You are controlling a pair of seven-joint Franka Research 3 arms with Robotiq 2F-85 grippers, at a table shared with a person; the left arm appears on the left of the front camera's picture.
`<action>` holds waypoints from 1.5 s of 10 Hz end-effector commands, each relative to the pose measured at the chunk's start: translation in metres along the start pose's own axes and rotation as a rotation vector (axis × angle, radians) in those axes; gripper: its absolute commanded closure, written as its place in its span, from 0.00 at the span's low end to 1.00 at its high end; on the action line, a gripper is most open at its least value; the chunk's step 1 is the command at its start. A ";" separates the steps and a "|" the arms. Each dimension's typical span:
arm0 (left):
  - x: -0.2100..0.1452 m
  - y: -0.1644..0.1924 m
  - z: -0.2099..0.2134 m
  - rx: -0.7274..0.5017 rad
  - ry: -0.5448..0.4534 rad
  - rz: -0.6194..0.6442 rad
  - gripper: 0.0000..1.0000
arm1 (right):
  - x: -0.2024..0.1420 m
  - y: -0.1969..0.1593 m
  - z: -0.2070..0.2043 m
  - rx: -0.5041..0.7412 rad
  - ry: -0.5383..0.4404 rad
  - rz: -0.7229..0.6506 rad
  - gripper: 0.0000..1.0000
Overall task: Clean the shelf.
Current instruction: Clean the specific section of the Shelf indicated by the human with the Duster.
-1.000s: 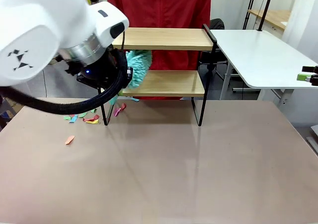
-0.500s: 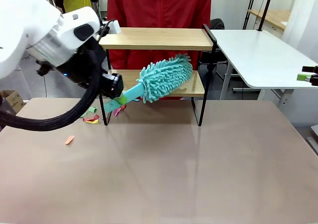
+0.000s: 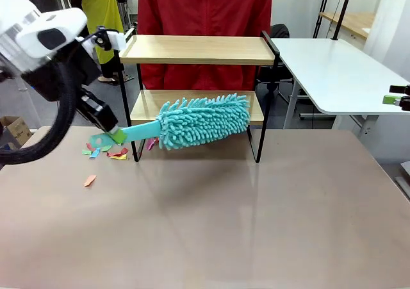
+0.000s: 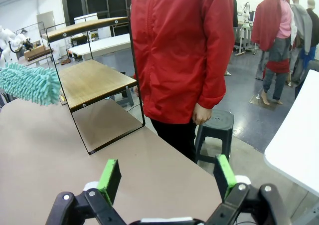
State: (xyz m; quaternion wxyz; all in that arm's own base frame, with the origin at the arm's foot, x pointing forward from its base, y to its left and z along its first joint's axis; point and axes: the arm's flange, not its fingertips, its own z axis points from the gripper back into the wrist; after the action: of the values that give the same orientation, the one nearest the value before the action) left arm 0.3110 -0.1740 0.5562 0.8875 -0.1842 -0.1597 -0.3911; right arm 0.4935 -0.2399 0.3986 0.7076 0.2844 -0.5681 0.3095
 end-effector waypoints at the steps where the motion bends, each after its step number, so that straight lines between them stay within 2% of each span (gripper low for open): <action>1: -0.002 0.012 0.027 -0.018 0.052 -0.110 0.87 | 0.002 0.001 -0.001 -0.001 -0.001 0.004 0.00; 2: -0.006 0.020 0.039 -0.016 0.143 -0.120 0.87 | 0.002 0.001 -0.001 -0.001 -0.001 0.004 0.00; 6: -0.016 0.045 0.073 -0.046 0.361 -0.203 0.87 | 0.002 0.001 -0.001 -0.001 -0.001 0.004 0.00; 8: -0.018 0.055 0.092 -0.032 0.464 -0.319 0.87 | 0.002 0.001 -0.001 -0.001 -0.001 0.004 0.00; 11: -0.010 0.066 0.102 -0.024 0.545 -0.367 0.87 | 0.002 0.001 -0.001 -0.001 -0.001 0.004 0.00; 12: -0.008 0.067 0.099 -0.012 0.542 -0.385 0.87 | 0.002 0.001 -0.001 -0.001 -0.001 0.004 0.00; 13: -0.013 0.059 0.097 -0.032 0.514 -0.328 0.87 | 0.002 0.001 -0.001 -0.001 -0.001 0.004 0.00; 15: -0.013 0.059 0.097 -0.032 0.514 -0.328 0.87 | 0.002 0.001 -0.001 -0.001 -0.001 0.004 0.00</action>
State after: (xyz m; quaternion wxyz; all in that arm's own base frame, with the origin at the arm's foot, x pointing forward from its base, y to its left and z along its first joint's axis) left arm 0.3382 -0.0856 0.6237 0.8172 -0.0577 0.0536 -0.5709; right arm 0.4935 -0.2399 0.3986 0.7076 0.2844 -0.5681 0.3095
